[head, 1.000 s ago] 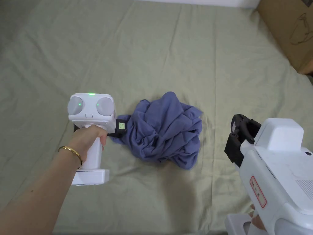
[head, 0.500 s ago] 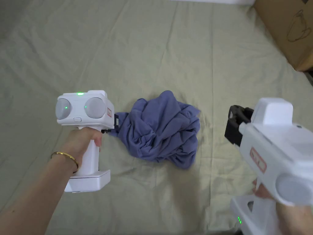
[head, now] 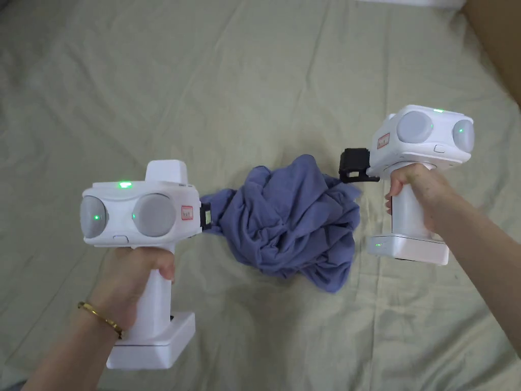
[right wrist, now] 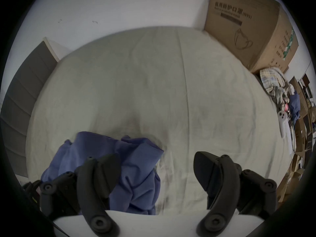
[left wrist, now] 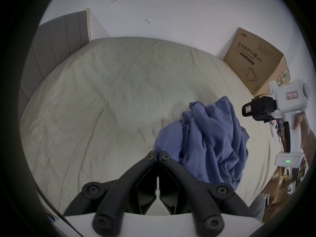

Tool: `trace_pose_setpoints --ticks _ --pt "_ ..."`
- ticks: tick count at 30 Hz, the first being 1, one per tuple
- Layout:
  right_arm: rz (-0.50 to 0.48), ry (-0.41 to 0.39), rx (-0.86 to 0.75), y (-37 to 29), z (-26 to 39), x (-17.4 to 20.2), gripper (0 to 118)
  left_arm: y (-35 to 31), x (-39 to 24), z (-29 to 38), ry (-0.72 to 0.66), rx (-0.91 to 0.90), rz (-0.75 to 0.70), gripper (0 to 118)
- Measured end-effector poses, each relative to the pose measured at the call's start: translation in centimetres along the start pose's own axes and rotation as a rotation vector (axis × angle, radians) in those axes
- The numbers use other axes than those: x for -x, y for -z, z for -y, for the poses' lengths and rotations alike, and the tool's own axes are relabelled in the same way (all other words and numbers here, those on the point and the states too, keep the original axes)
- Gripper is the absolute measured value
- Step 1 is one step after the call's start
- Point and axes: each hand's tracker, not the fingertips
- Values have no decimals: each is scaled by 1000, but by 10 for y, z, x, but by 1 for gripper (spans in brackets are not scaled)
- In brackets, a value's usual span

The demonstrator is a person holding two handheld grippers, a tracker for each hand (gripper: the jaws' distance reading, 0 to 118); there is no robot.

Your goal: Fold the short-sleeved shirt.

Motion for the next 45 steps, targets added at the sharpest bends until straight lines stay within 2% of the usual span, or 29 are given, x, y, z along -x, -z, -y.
trace_pose_setpoints --ticks 6,7,8,9,10,11,13,20,27,33,39,45 --pt "-27 77 74 40 1 6 67 13 6 7 1 29 -13 0" --pt "-26 79 79 45 3 8 59 15 7 8 0 35 -13 0" --pt "-33 81 77 48 4 9 45 16 8 8 -1 39 -14 0" --pt "-54 91 67 49 4 7 24 17 9 8 -4 39 -14 0" --pt "-72 109 57 50 6 8 8 16 10 10 -8 39 -12 0" --pt "-81 119 51 50 7 9 5 17 10 10 -11 41 -11 0" --pt "-95 123 37 47 6 8 5 18 11 9 -16 45 -11 0" --pt "-145 -26 -144 -29 -6 -4 4 -3 21 -5 -61 -1 25 0" --pt "-256 -15 -354 -166 1 -58 4 -78 34 -38 -13 -176 -30 0" --pt "-207 -77 -554 -289 15 -97 4 -163 57 -71 -42 -352 -91 0" --pt "-164 -51 -699 -383 20 -138 4 -243 92 -110 -67 -525 -171 0" --pt "-80 -39 -783 -444 24 -155 4 -317 117 -142 -88 -674 -246 0"
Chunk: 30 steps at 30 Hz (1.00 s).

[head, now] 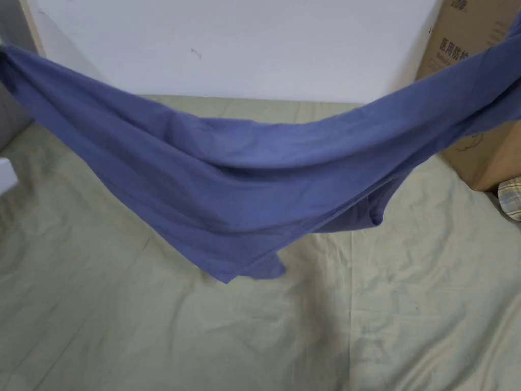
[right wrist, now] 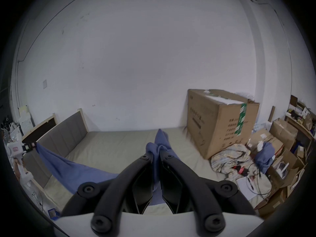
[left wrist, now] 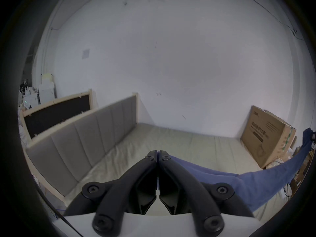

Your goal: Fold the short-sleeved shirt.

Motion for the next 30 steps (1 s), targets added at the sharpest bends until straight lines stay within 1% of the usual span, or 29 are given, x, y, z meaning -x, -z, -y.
trace_pose_setpoints --ticks 3,4,8,9,11,14,16,19,20,23,25,26,27,28,29,30 --pt "37 7 -27 -13 -17 -9 5 -4 13 -28 -1 -44 -73 0" --pt "47 12 -33 -19 -20 -5 5 -4 17 -36 -11 -47 -103 0" --pt "89 56 -68 -23 -41 -11 5 6 28 -68 -41 -71 -209 0" --pt "94 59 -72 -22 -46 -11 5 -14 7 -66 -30 -85 -236 0" --pt "105 69 -80 -17 -58 -10 5 -8 3 -78 -21 -88 -268 0" --pt "136 59 -89 -5 -77 -4 5 6 -9 -95 12 -75 -301 0" --pt "176 13 -103 8 -91 3 5 24 -18 -107 27 -62 -311 0" --pt "222 19 -100 33 -112 12 5 52 -31 -127 46 -58 -323 0" --pt "229 23 -105 35 -109 26 5 60 -36 -132 44 -60 -326 0" --pt "289 11 -122 58 -127 36 5 93 -45 -152 38 -66 -340 0" --pt "328 9 -135 75 -140 36 5 105 -59 -155 69 -89 -351 0" --pt "338 13 -136 83 -144 37 5 113 -64 -156 92 -95 -356 0" --pt "355 34 -133 90 -146 38 5 121 -68 -158 100 -98 -357 0" --pt "365 71 -143 100 -152 31 5 129 -72 -157 91 -110 -351 0" --pt "371 84 -148 106 -153 31 5 133 -77 -155 86 -115 -349 0" --pt "381 80 -147 114 -153 31 5 141 -81 -153 81 -118 -346 0"
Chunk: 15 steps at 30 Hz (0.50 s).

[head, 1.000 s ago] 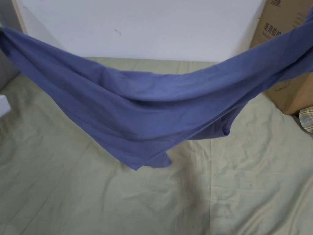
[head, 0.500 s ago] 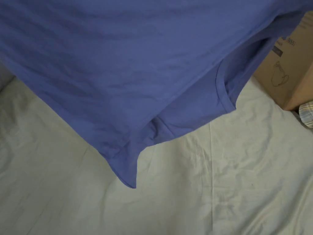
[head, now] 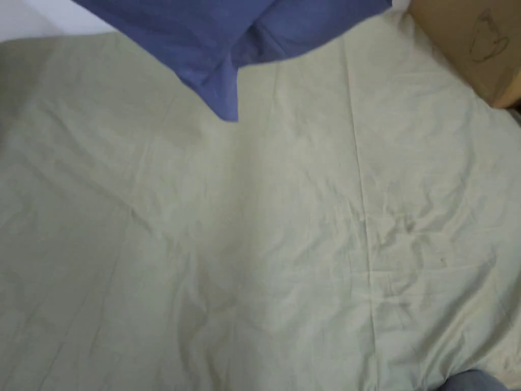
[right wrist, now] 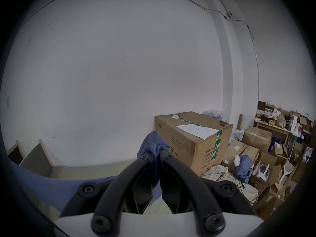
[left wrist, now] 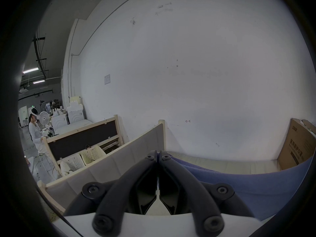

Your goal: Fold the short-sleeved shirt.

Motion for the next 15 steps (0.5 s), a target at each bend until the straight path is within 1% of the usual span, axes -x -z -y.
trace_pose_setpoints --ticks 4,7,11,15 --pt "42 -25 12 33 17 4 5 24 -24 30 26 22 36 0" --pt "51 -34 65 49 50 6 5 37 -41 74 99 89 67 0" --pt "35 -38 184 76 109 -6 5 46 -52 150 193 200 110 0" --pt "15 -50 325 87 189 -26 5 41 -42 235 180 351 156 0"
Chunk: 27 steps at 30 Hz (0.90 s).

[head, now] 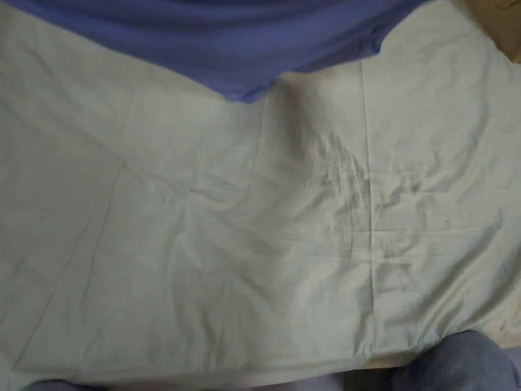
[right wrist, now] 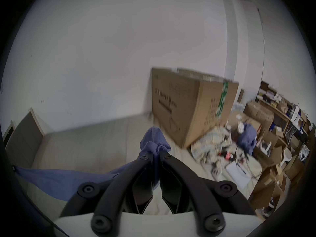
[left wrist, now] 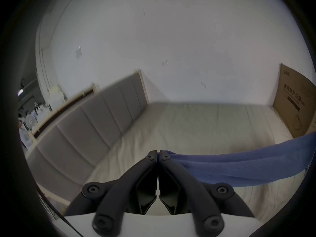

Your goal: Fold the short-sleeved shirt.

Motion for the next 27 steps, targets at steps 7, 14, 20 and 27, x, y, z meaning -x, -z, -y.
trace_pose_setpoints --ticks 7,14,20,27 --pt "-17 -18 171 11 155 -42 5 2 25 156 -5 181 70 0" --pt "-22 17 344 -7 281 -92 5 -38 62 262 -22 302 92 0" --pt "-37 96 418 -45 357 -129 5 -68 81 306 -89 344 78 0" --pt "-51 120 467 -76 399 -148 5 -86 104 323 -177 369 66 10"
